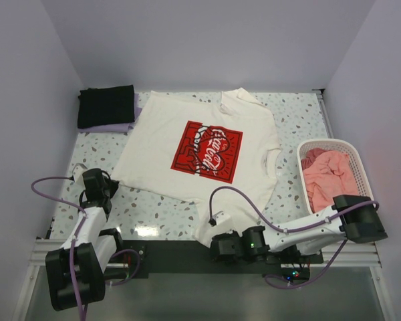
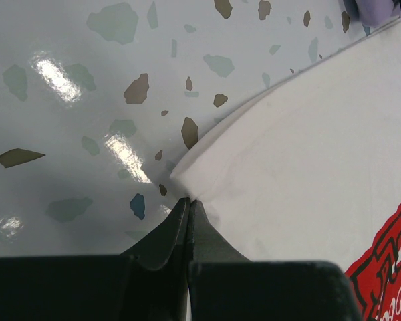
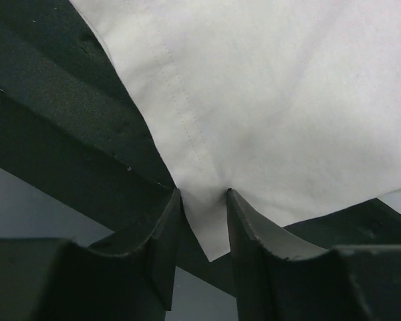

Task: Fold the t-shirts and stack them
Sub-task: Fold the tshirt

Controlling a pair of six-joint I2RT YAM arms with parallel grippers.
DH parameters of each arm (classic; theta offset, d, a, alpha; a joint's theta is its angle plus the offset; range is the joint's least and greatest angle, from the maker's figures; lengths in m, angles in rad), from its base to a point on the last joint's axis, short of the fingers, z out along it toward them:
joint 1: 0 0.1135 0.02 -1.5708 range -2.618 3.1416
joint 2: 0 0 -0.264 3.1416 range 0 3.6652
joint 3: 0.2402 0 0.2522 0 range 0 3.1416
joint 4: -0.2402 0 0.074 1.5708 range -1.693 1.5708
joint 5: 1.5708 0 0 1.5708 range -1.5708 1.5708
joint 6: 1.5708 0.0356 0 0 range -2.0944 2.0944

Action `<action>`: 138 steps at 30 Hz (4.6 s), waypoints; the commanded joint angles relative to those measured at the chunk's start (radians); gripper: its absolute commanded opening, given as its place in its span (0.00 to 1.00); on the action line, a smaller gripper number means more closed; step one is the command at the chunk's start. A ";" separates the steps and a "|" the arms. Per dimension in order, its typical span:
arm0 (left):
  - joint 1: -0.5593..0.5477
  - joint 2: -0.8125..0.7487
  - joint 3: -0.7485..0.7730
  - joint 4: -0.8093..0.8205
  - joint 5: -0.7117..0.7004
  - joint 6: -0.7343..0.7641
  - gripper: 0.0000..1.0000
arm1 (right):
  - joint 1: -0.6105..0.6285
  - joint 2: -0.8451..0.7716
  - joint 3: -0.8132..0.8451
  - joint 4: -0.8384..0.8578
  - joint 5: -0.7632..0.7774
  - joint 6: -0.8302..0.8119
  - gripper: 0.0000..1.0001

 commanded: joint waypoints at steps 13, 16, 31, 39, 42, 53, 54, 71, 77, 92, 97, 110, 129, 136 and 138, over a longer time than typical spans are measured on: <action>-0.004 -0.007 -0.006 0.033 -0.038 0.000 0.00 | 0.004 -0.156 -0.040 -0.192 0.059 0.082 0.00; -0.004 -0.032 -0.001 -0.001 -0.062 -0.002 0.00 | 0.006 -0.214 -0.023 -0.218 0.041 0.055 0.00; -0.009 -0.155 0.025 -0.127 -0.125 0.010 0.00 | 0.117 -0.262 0.118 -0.376 0.086 0.016 0.00; -0.163 0.068 0.196 -0.081 -0.220 -0.017 0.00 | -0.320 -0.259 0.245 -0.339 0.072 -0.295 0.00; -0.177 0.161 0.267 -0.064 -0.226 -0.042 0.00 | -0.454 -0.184 0.291 -0.292 0.067 -0.387 0.00; -0.200 0.513 0.561 -0.067 -0.220 -0.069 0.00 | -0.891 -0.037 0.426 -0.181 0.065 -0.574 0.00; -0.202 0.536 0.607 -0.076 -0.220 -0.066 0.00 | -0.908 -0.026 0.433 -0.178 0.068 -0.577 0.00; -0.226 0.803 0.877 -0.144 -0.182 -0.011 0.00 | -1.089 0.106 0.526 -0.155 0.143 -0.625 0.00; -0.226 0.866 0.963 -0.158 -0.173 0.010 0.00 | -1.126 0.129 0.552 -0.161 0.159 -0.634 0.00; -0.262 0.961 1.042 -0.153 -0.150 0.043 0.04 | -1.158 0.167 0.623 -0.190 0.183 -0.660 0.00; -0.263 0.979 1.054 -0.153 -0.148 0.049 0.07 | -1.175 0.216 0.658 -0.198 0.193 -0.662 0.00; -0.265 1.001 1.068 -0.156 -0.148 0.060 0.07 | -1.190 0.302 0.790 -0.226 0.211 -0.695 0.00; -0.263 0.962 1.043 -0.159 -0.176 0.043 0.03 | -1.204 0.295 0.758 -0.229 0.279 -0.720 0.00; -0.262 0.953 1.042 -0.167 -0.192 0.040 0.02 | -1.213 0.292 0.733 -0.221 0.266 -0.715 0.00; -0.262 0.953 1.040 -0.161 -0.190 0.041 0.02 | -1.218 0.293 0.733 -0.220 0.265 -0.717 0.00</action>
